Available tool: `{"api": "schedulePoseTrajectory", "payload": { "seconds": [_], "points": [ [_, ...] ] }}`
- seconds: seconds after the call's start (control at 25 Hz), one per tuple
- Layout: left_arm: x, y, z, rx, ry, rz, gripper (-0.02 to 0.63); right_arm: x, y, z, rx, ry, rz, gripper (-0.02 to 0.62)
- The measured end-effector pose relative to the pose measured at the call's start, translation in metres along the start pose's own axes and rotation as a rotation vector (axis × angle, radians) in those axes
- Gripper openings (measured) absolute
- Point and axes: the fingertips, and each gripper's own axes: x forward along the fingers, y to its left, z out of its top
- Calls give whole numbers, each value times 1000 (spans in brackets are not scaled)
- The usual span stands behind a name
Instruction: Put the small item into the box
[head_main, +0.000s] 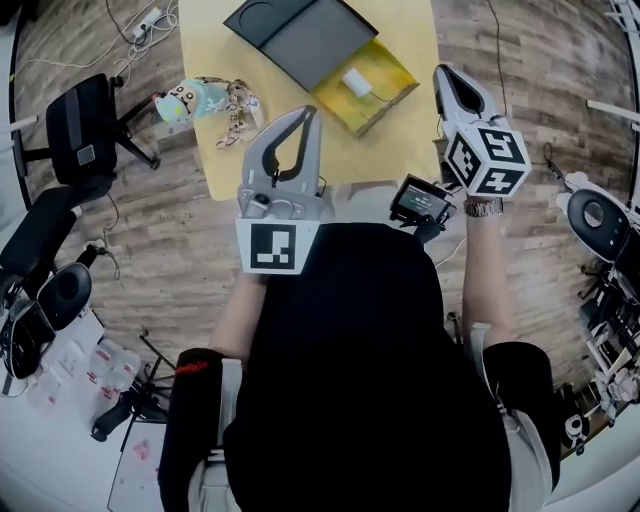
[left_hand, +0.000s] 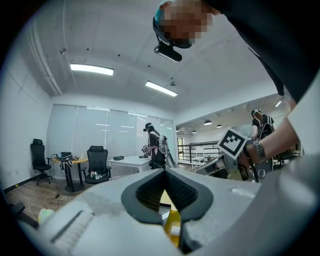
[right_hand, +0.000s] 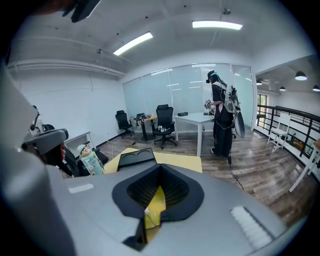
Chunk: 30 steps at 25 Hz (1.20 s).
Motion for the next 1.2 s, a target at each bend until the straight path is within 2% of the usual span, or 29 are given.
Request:
{"api": "schedulePoseTrajectory", "payload": {
  "seconds": [0.4, 0.68, 1.2],
  "points": [
    [-9, 12, 33, -3, -65, 18, 2, -55, 31, 68, 0, -179, 29, 2],
    [-18, 18, 66, -25, -131, 45, 2, -89, 59, 108, -40, -286, 60, 2],
    [-27, 17, 108, -8, -181, 21, 2, -132, 125, 149, -112, -419, 154, 2]
  ]
}}
